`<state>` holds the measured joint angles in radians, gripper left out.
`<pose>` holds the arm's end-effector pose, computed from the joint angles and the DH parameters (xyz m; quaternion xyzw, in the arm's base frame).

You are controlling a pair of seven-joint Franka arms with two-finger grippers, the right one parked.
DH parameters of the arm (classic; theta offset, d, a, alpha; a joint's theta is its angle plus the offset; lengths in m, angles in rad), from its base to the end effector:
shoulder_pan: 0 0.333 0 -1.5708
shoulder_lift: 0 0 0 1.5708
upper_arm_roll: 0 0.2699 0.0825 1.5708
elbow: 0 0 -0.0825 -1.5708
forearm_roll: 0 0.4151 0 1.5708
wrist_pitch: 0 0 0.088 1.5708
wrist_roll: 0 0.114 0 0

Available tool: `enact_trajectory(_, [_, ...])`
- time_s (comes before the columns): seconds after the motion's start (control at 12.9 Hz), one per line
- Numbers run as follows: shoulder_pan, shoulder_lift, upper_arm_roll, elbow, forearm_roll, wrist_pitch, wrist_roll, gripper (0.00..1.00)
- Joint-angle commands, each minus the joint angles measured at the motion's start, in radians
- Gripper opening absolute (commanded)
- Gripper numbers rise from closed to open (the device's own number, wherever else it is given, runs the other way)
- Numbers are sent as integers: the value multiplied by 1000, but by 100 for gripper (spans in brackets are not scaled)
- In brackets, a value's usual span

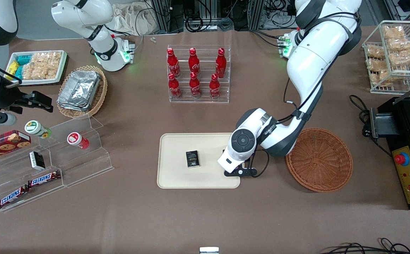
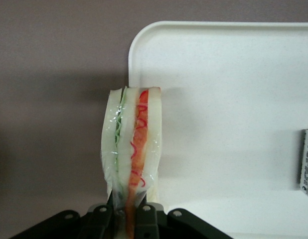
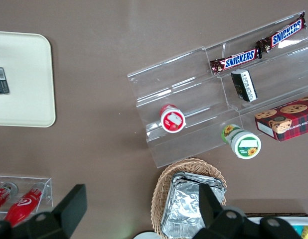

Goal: Place sandwich from basket to tray

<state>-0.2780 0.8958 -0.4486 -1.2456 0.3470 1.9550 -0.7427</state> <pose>0.6035 -0.4148 0.1949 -0.9985 -0.0004 0.0513 0.0195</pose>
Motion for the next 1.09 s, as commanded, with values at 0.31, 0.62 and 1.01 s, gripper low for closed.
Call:
enact_trajectory(0.31, [-26, 43, -1, 98, 17, -8, 17, 0])
enact_trajectory(0.62, [-36, 63, -2, 103, 10, 39, -19, 0])
enact_trajectory(1.01, [-44, 57, -1, 95, 13, 44, -70, 100])
